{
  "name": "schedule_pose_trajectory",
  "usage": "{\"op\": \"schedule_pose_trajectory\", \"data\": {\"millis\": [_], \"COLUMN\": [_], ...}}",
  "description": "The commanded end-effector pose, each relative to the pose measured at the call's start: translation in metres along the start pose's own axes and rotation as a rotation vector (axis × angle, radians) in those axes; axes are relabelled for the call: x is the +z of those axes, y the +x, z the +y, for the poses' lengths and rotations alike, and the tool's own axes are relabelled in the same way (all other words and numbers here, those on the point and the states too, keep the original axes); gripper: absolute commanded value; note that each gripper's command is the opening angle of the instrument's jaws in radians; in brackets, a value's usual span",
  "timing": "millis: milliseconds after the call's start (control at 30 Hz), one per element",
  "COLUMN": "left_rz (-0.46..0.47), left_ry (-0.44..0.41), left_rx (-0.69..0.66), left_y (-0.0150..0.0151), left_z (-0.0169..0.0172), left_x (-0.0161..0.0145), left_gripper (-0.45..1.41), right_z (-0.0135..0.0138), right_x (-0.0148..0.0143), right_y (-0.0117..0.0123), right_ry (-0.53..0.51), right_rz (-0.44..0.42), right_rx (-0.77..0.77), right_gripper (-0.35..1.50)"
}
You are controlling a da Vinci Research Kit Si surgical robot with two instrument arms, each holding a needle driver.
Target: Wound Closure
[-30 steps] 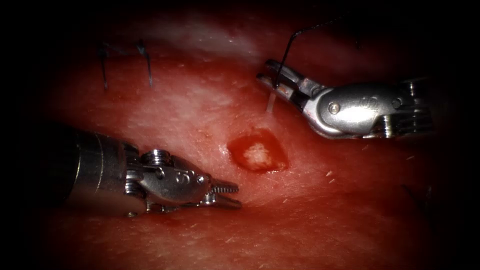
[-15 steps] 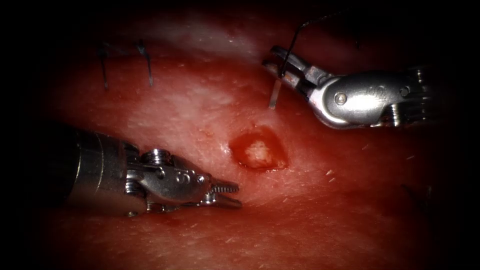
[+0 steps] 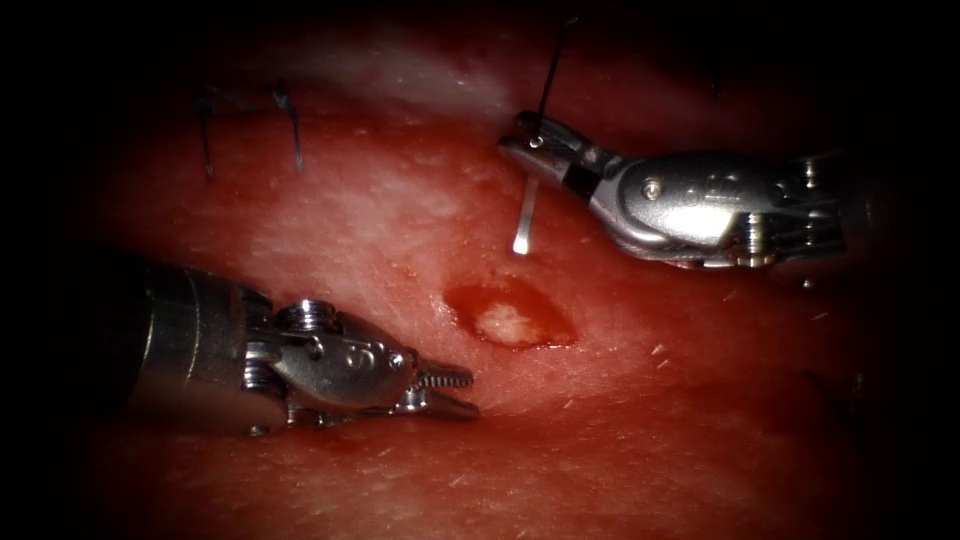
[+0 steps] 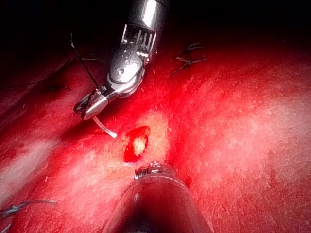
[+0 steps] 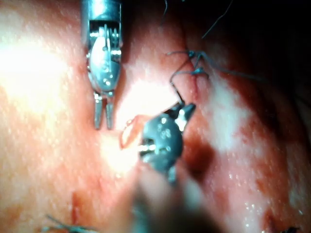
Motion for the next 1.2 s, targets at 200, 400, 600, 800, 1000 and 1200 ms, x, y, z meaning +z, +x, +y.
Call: {"op": "schedule_pose_trajectory", "data": {"millis": [200,400,600,800,1000,1200], "left_rz": [0.0,0.0,0.0,0.0,0.0,0.0], "left_ry": [-0.001,0.0,0.0,-0.002,-0.004,-0.004], "left_rx": [0.001,0.001,0.001,0.003,0.004,0.004], "left_y": [0.0,0.0,-0.0001,-0.0002,-0.0003,-0.0003], "left_z": [0.0001,0.0002,0.0002,0.0001,0.0,0.0], "left_x": [0.0008,0.0008,0.0008,0.0006,0.0005,0.0004], "left_gripper": [-0.01,-0.01,-0.01,-0.01,-0.01,-0.01], "right_z": [-0.0006,-0.0005,-0.001,-0.0019,-0.0028,-0.0037], "right_x": [0.0004,0.0004,0.0003,0.0,-0.0004,-0.0007], "right_y": [-0.0011,-0.001,-0.0011,-0.0012,-0.0013,-0.0018], "right_ry": [0.006,0.043,0.045,0.033,0.009,0.05], "right_rz": [-0.067,-0.077,-0.133,-0.225,-0.314,-0.389], "right_rx": [0.316,0.456,0.602,0.687,0.752,0.796], "right_gripper": [-0.35,-0.35,-0.35,-0.35,-0.35,-0.35]}}
